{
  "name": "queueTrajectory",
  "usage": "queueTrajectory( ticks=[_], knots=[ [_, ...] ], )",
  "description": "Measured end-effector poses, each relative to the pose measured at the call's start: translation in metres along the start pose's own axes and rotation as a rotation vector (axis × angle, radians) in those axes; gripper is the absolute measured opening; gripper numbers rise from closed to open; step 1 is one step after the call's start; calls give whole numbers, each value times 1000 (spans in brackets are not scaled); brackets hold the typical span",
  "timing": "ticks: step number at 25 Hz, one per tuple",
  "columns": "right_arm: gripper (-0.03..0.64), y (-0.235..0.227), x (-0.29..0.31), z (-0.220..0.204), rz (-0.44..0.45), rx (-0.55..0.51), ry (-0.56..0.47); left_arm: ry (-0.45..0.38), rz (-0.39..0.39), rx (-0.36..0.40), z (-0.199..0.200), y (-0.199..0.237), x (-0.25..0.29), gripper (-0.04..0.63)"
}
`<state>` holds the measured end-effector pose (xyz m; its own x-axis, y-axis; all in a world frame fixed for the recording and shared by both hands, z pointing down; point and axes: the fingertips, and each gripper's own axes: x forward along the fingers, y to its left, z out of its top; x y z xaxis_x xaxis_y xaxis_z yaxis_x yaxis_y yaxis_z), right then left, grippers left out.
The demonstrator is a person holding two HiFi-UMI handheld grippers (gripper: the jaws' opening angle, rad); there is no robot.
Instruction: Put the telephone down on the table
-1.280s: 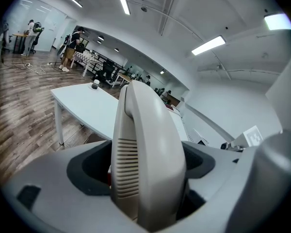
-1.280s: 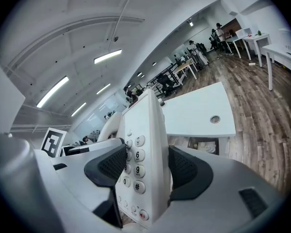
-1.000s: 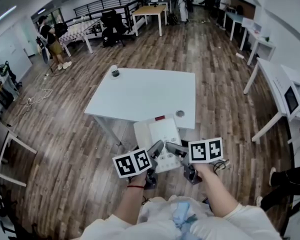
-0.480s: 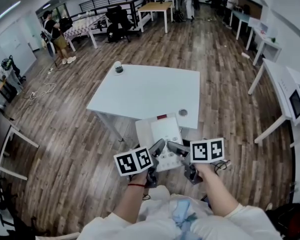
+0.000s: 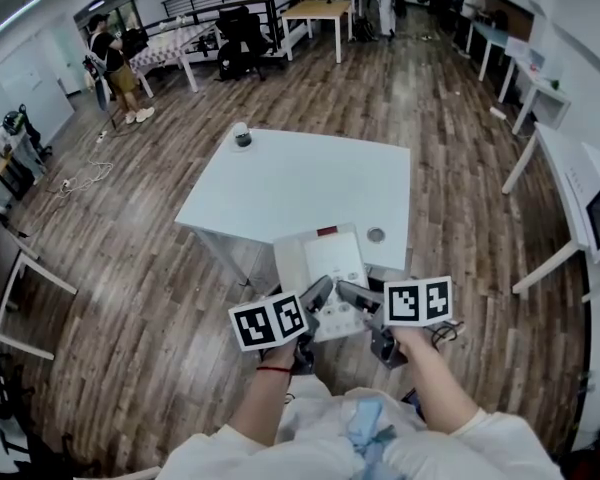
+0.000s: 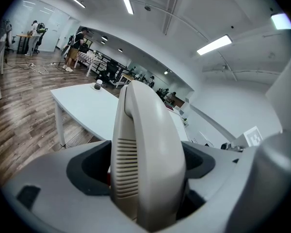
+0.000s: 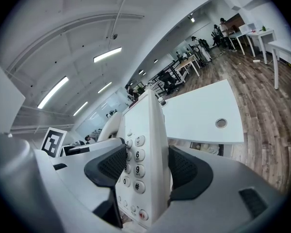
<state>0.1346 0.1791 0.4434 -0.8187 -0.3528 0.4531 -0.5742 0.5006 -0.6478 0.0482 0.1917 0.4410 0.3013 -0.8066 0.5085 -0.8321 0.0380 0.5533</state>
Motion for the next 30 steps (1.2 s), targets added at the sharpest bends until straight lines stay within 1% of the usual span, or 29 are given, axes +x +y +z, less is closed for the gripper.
queueTrajectory(
  ticks=[7,16,23,30],
  knots=[
    [275,-3,39,28,-5,18,-12,15,-1,16,36,24,22,408],
    [275,-15,75,49,-15,46,-15,43,-11,32,62,47,51,408],
    [275,-27,97,74,-32,60,-20,62,-34,35,86,57,79,408],
    [275,-28,138,114,-48,78,-23,82,-49,49,134,80,107,408]
  ],
)
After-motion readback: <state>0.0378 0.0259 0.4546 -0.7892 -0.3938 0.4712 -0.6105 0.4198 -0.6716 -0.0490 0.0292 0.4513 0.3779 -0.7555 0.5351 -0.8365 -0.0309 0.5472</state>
